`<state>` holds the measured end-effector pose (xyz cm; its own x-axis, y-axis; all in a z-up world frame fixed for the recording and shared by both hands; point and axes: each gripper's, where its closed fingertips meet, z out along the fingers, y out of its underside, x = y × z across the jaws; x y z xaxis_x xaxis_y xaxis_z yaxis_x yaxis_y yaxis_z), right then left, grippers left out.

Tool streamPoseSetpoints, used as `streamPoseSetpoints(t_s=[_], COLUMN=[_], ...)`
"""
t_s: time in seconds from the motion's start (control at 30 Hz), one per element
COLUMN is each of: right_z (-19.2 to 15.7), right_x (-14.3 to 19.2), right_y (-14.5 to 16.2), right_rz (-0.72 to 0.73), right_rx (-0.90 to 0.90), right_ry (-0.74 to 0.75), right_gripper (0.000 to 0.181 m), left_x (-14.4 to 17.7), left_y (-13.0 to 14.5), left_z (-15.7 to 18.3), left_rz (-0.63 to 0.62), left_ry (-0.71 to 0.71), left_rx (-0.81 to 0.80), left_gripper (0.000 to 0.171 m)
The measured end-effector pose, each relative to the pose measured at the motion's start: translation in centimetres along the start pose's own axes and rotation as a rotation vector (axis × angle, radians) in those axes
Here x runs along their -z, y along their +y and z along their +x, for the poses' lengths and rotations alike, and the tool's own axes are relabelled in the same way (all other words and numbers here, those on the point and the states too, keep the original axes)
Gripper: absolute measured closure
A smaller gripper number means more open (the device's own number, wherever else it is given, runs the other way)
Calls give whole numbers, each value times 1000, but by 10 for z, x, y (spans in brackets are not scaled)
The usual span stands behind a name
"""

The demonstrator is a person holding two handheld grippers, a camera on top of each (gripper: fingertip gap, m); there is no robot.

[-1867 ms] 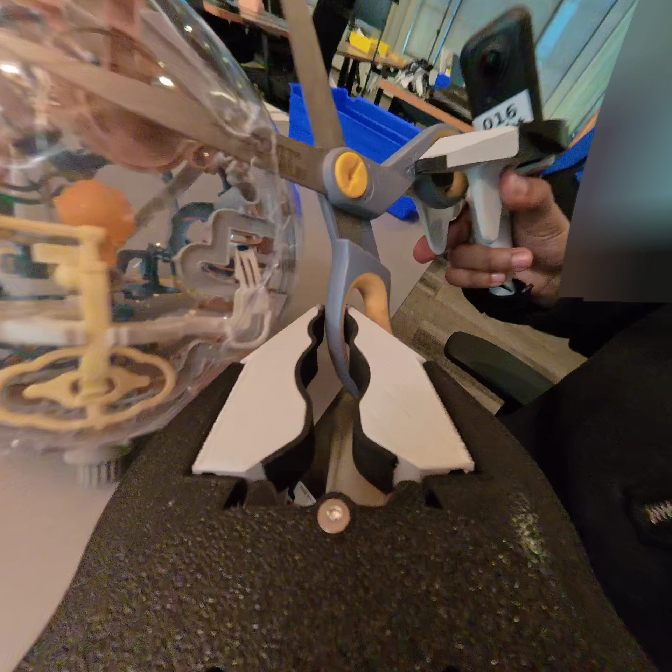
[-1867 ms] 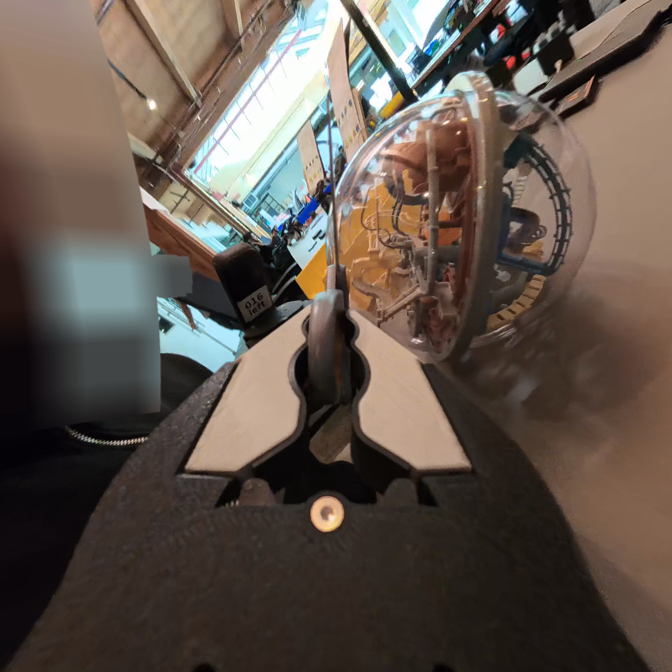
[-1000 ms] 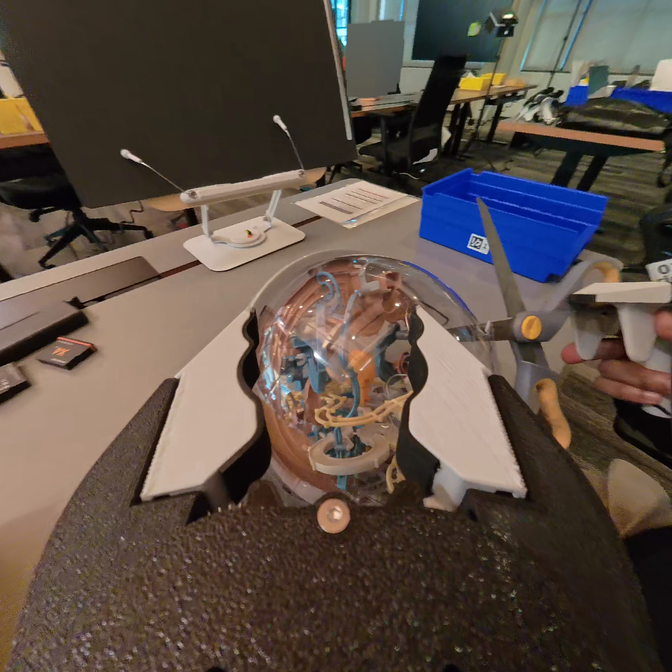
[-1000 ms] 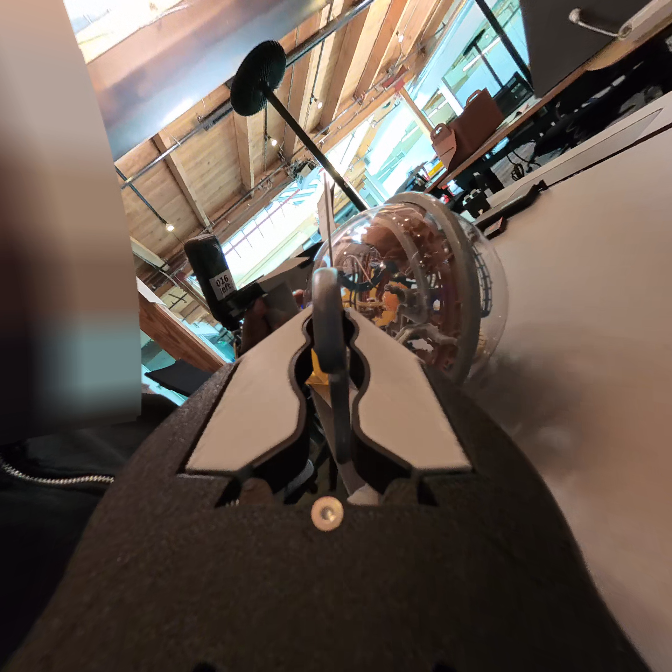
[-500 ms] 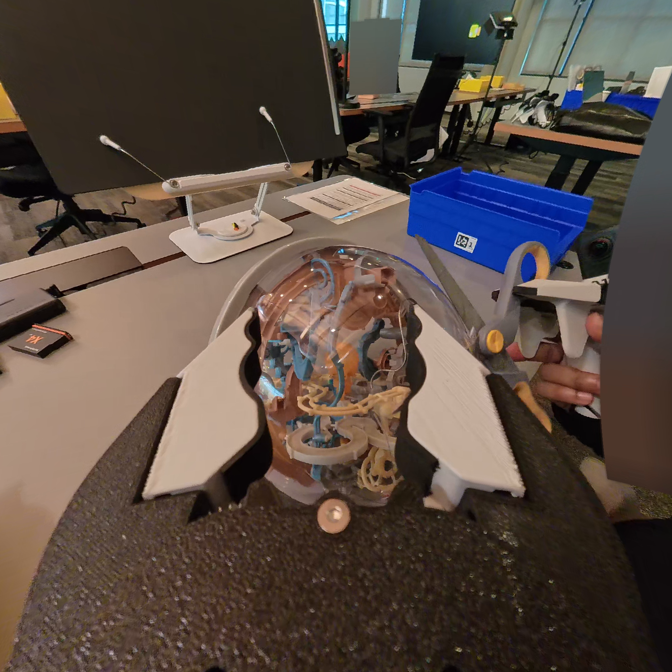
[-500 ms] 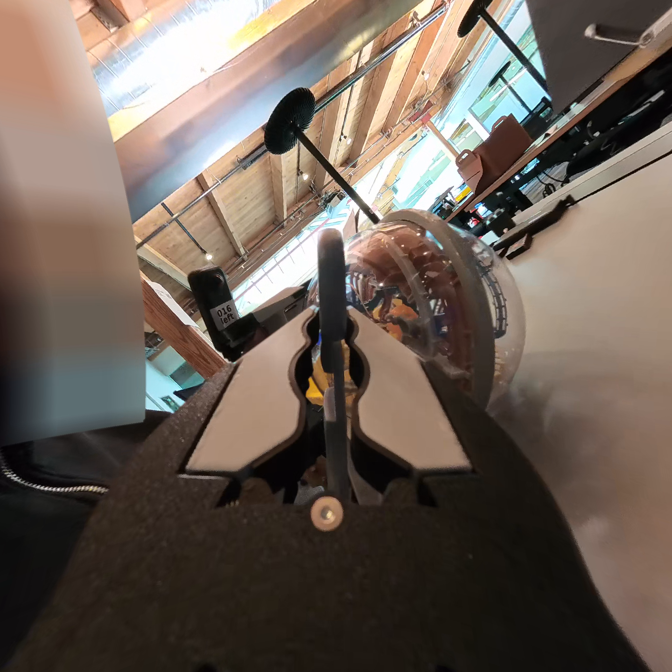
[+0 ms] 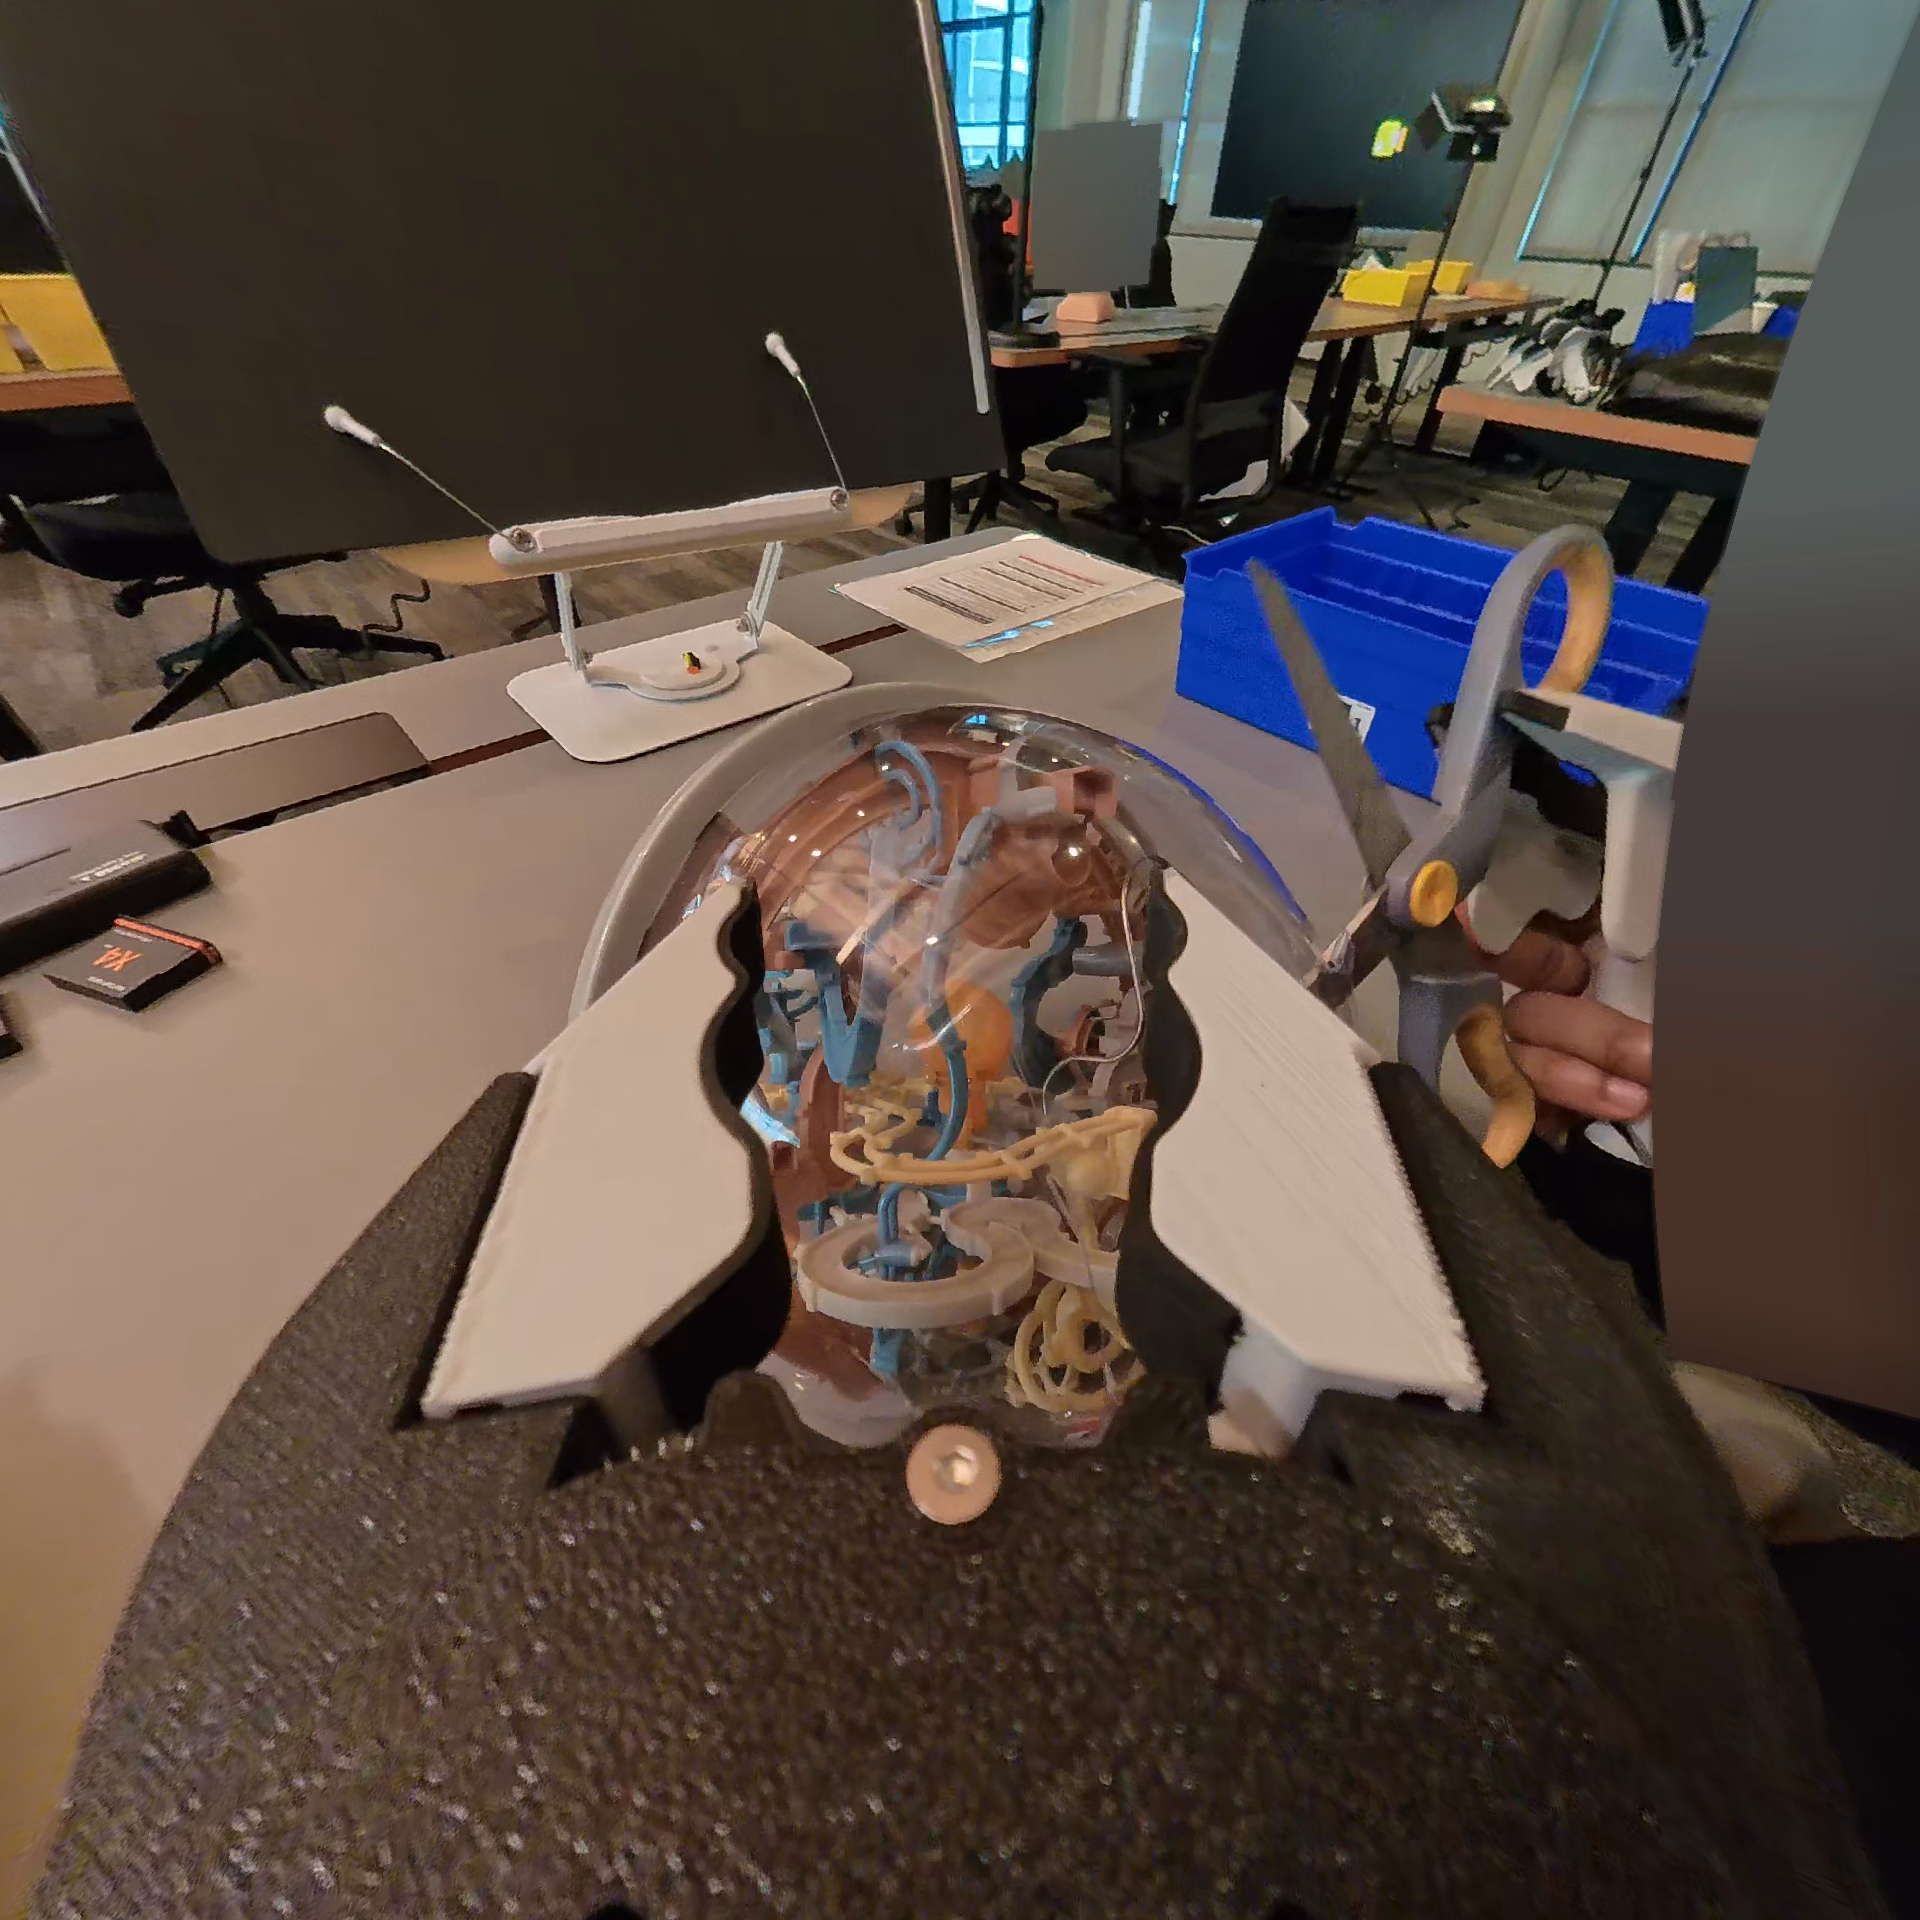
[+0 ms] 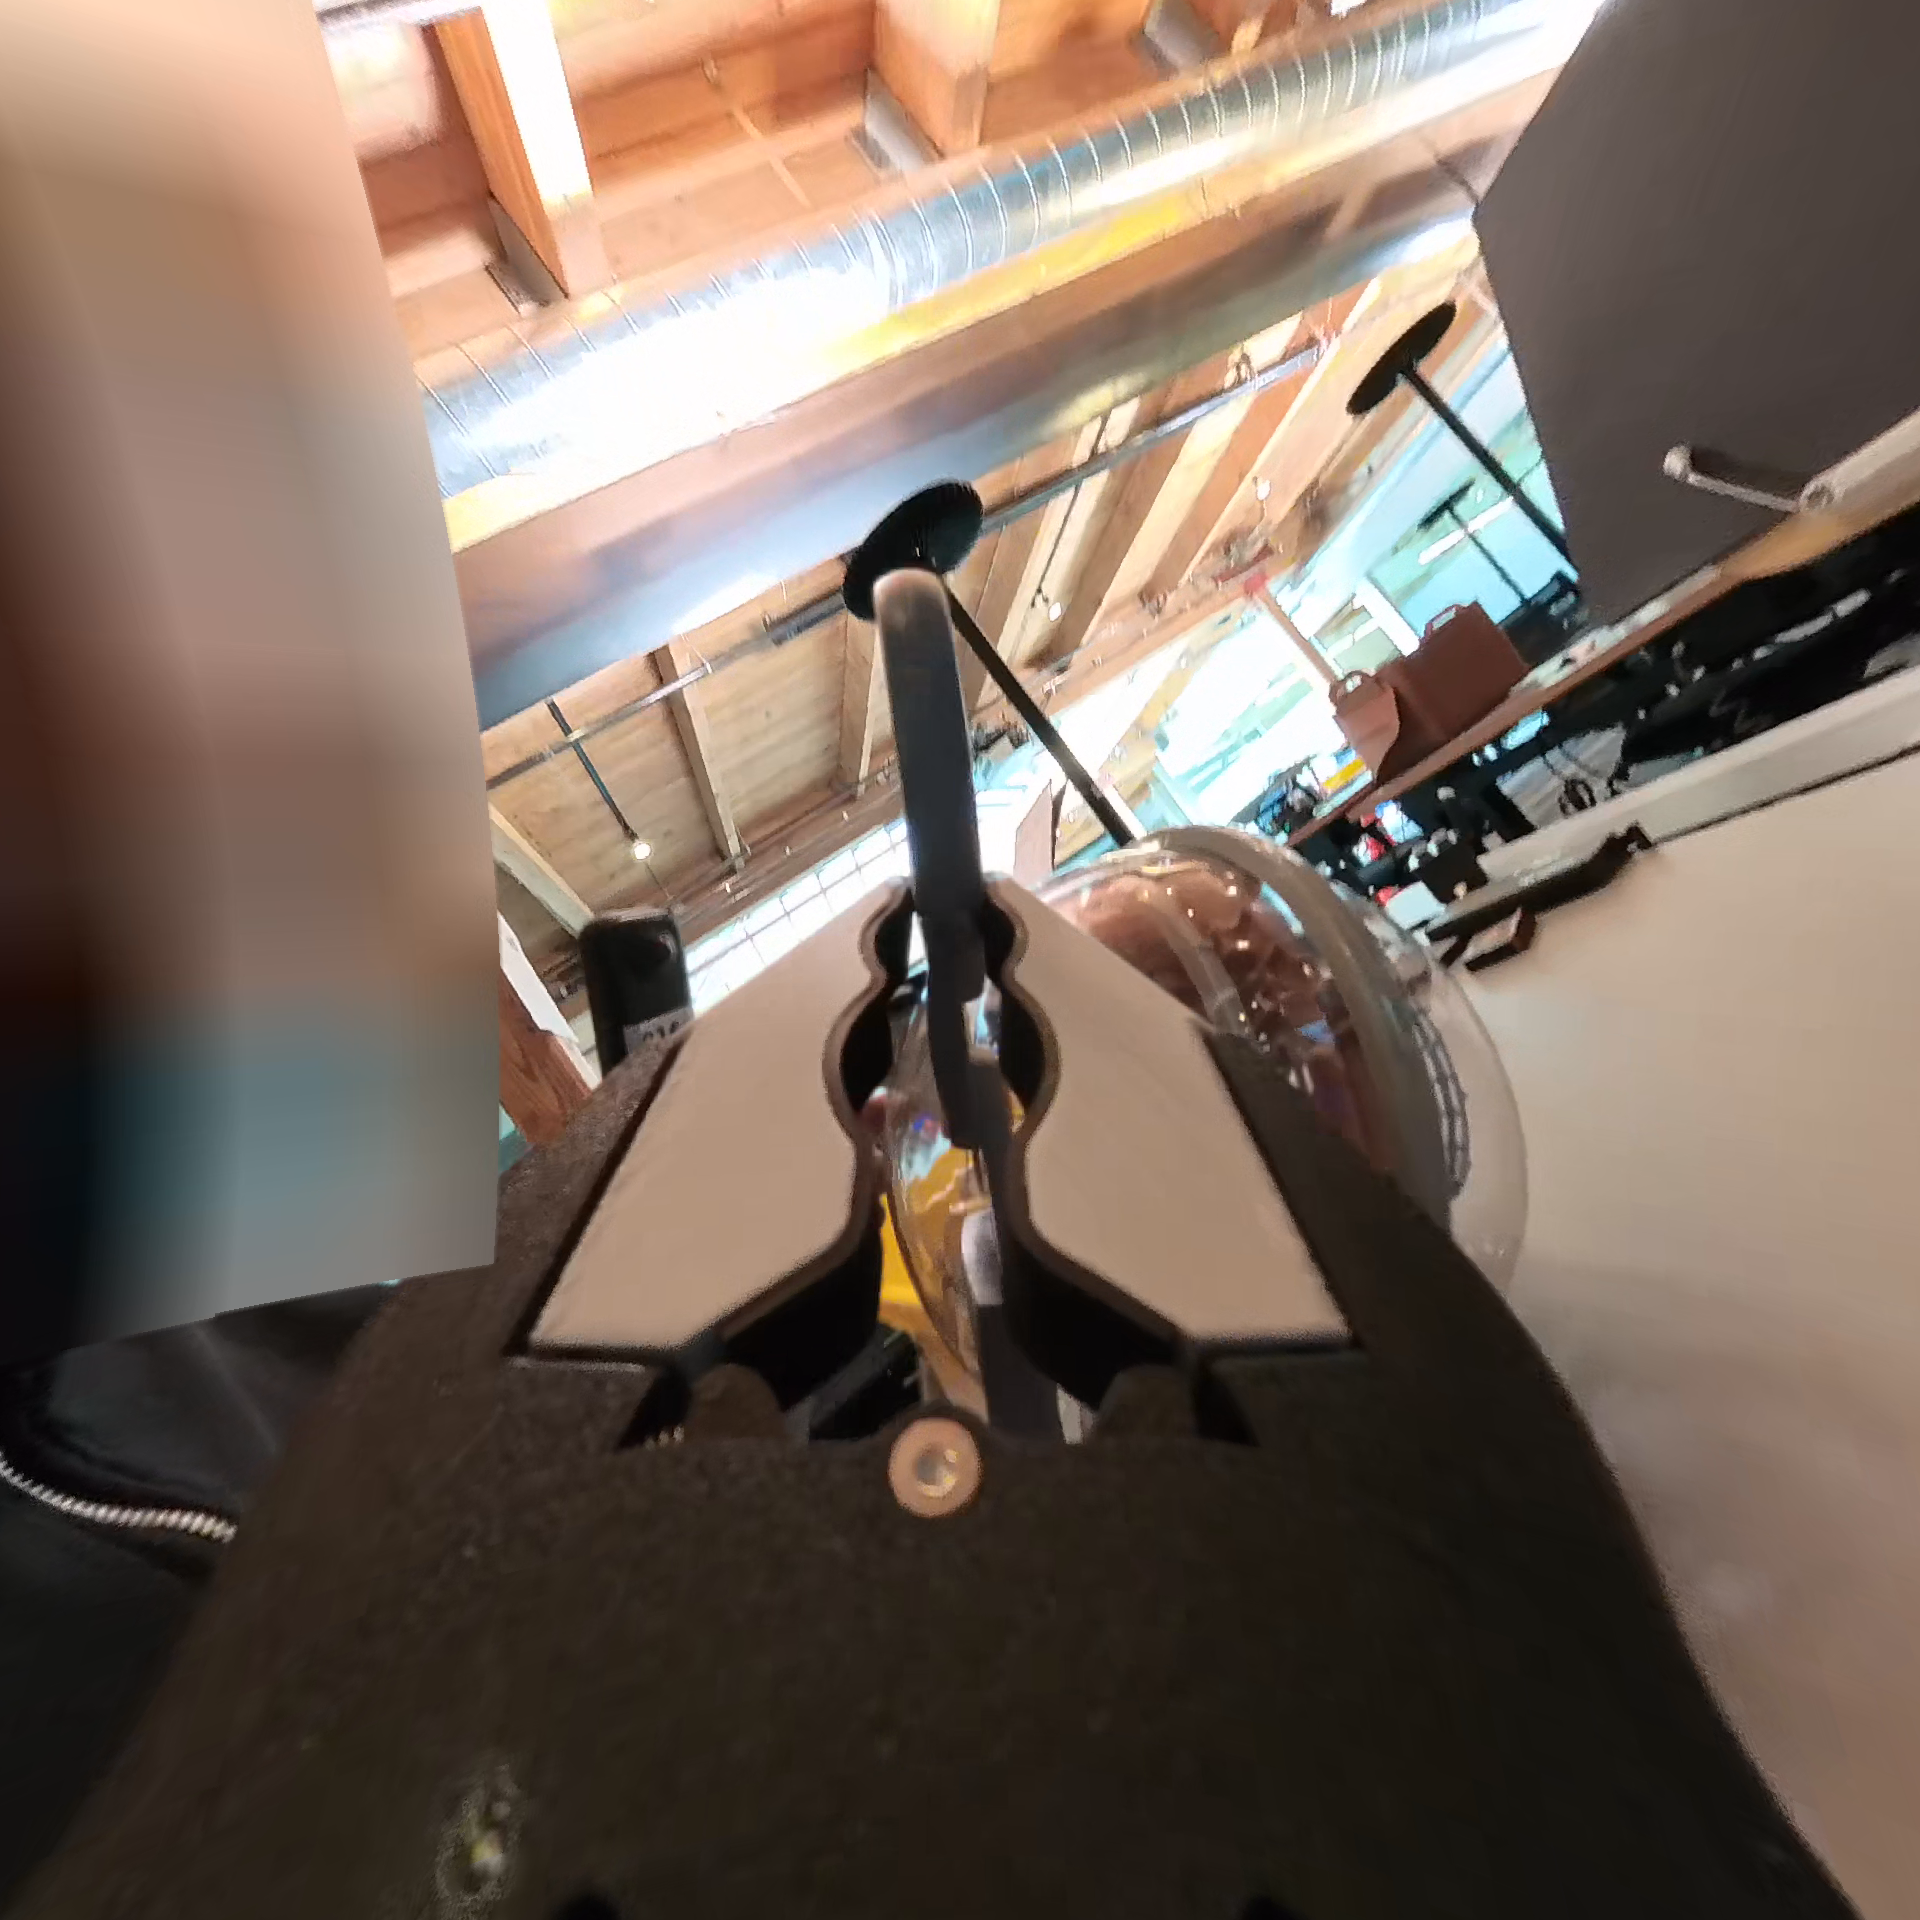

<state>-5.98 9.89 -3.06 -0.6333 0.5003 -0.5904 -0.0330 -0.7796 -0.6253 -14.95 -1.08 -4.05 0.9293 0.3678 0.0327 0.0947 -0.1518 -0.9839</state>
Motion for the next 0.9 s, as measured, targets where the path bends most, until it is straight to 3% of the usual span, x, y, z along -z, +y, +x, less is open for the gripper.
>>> streamPoseSetpoints(t_s=[0.23,0.4,0.67,0.9], right_z=[3,12,12,-11], right_x=[9,11,9,15], right_y=[-36,-38,-25,-45], right_rz=[232,296,276,216], right_rx=[14,-6,26,190], right_ry=[-14,12,29,-1], right_gripper=[171,171,171,171], left_x=[0,0,3,6], left_y=[0,-1,0,1], left_z=[0,-7,-10,-17], left_rz=[17,56,79,101], left_ry=[-14,-55,-91,-111], left_rx=[14,67,95,131], left_gripper=[100,101,101,101])
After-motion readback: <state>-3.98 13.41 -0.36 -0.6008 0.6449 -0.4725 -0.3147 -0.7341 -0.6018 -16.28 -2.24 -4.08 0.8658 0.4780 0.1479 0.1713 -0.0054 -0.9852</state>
